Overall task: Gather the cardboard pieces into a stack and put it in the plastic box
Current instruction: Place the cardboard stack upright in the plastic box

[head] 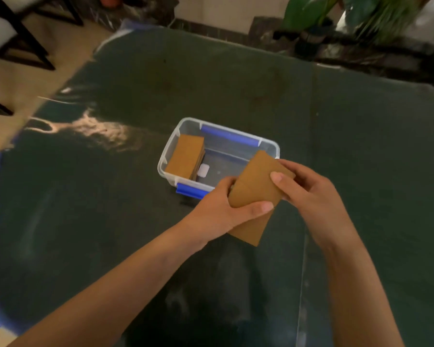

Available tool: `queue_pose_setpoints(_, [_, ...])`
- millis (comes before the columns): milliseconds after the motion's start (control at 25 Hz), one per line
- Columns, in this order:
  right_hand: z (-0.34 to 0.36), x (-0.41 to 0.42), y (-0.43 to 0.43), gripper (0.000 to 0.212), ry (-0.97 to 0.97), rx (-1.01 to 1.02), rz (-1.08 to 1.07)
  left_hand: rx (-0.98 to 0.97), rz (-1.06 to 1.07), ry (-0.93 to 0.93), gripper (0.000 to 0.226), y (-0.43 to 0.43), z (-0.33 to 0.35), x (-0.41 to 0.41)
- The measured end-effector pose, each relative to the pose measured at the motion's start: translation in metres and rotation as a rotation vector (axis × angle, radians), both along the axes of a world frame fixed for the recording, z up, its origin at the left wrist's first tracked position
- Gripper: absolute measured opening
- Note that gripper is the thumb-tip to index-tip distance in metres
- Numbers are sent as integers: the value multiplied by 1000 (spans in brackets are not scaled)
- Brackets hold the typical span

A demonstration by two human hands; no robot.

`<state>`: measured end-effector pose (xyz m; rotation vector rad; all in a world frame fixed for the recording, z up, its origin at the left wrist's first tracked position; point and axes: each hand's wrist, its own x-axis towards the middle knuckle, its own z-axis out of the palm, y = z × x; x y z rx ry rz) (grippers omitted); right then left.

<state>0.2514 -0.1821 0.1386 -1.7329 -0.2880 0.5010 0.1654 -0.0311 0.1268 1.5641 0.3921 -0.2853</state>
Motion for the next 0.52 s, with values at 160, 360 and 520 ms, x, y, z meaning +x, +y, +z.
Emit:
queue_pose_setpoints(160, [13, 41, 20, 12, 43, -34, 5, -90, 46, -46, 76, 4, 9, 36])
queue_pose_setpoints(360, [-11, 80, 40, 28, 100, -140, -94, -127, 95, 120, 56, 21, -16, 90])
queue_pose_setpoints(520, [-63, 80, 35, 43, 31, -348, -404, 91, 108, 259, 58, 29, -48, 116])
